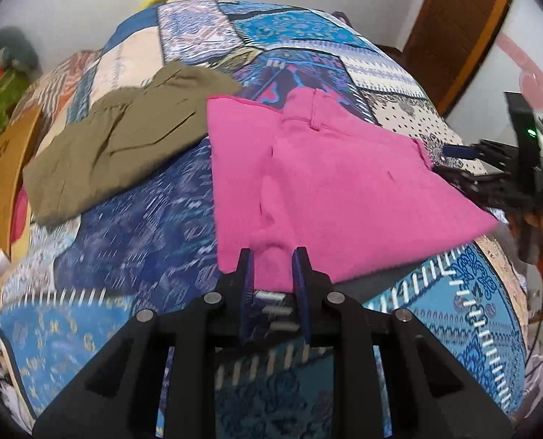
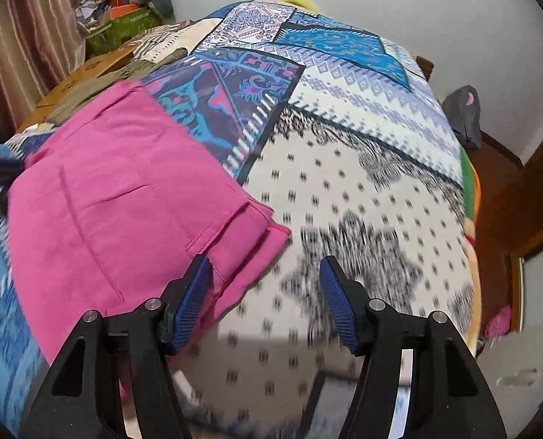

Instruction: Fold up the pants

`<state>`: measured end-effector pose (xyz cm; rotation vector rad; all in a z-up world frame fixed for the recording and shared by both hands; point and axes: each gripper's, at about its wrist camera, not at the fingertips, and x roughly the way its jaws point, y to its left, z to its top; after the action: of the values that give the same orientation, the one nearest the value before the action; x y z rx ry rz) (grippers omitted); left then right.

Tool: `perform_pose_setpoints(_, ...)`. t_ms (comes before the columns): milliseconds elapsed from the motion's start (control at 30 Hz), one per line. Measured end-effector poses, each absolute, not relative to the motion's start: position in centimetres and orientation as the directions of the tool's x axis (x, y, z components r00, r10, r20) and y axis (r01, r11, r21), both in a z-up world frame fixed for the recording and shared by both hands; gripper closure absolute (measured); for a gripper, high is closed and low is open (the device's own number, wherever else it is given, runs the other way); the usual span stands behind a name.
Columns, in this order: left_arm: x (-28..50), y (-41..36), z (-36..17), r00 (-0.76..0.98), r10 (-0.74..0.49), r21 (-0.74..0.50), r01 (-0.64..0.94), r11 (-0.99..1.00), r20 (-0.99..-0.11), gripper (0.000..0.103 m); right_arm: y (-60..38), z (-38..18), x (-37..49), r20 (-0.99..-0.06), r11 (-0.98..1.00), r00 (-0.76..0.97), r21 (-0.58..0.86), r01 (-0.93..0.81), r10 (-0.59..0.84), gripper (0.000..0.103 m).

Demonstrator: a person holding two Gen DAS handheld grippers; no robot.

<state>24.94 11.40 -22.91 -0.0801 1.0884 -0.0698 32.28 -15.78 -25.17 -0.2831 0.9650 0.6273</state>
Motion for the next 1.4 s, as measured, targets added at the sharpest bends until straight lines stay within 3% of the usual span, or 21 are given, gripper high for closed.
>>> perform_pose_setpoints(200, 23.0, 14.2, -23.7, 0.46, -0.089, -0.138, -0.074, 0.988, -0.883, 0.075, -15.6, -25.5, 34.4, -0.839, 0.82, 0.373, 0.141, -0.555, 0.397, 0.046)
perform_pose_setpoints(367, 22.5, 14.0, -21.7, 0.504, -0.016, -0.057, -0.065, 0.996, -0.864, 0.075, -16.2, -23.0, 32.9, -0.806, 0.831, 0.417, 0.156, -0.534, 0.42, 0.046)
perform_pose_setpoints(600, 25.0, 10.4, -17.3, 0.62, -0.113, -0.113, 0.04, 0.993, -0.776, 0.075, -14.2, -18.8, 28.7, -0.736, 0.781, 0.444, 0.182, -0.598, 0.511, 0.046)
perform_pose_setpoints(800, 28.6, 6.3, -19.8, 0.568, -0.199, -0.167, 0.107, 0.98, -0.799, 0.075, -10.4, -20.7, 27.3, -0.76, 0.721, 0.337, 0.239, -0.651, 0.556, 0.05)
perform_pose_setpoints(900, 29.2, 5.4, -22.1, 0.53, -0.166, -0.13, 0.105, 0.986, -0.831, 0.075, -9.8, -22.3, 26.9, -0.783, 0.717, 0.322, 0.216, -0.662, 0.533, 0.05)
perform_pose_setpoints(1000, 28.2, 6.0, -23.0, 0.537, -0.162, -0.111, 0.127, 0.986, -0.827, 0.071, -10.8, -22.3, 26.9, -0.783, 0.724, 0.322, 0.224, -0.653, 0.533, 0.052)
perform_pose_setpoints(1133, 26.9, 7.0, -23.0, 0.536, -0.162, -0.113, 0.124, 0.986, -0.828, 0.055, -12.9, -22.6, 26.6, -0.786, 0.746, 0.333, 0.229, -0.625, 0.52, 0.053)
perform_pose_setpoints(1267, 26.1, 7.8, -23.1, 0.536, -0.176, -0.138, 0.111, 0.984, -0.825, 0.047, -15.3, -23.1, 26.5, -0.771, 0.755, 0.298, 0.331, -0.566, 0.562, 0.052)
perform_pose_setpoints(1400, 25.0, 8.1, -22.9, 0.539, -0.167, -0.135, 0.098, 0.986, -0.826, 0.046, -16.0, -22.8, 25.8, -0.774, 0.769, 0.325, 0.303, -0.562, 0.543, 0.052)
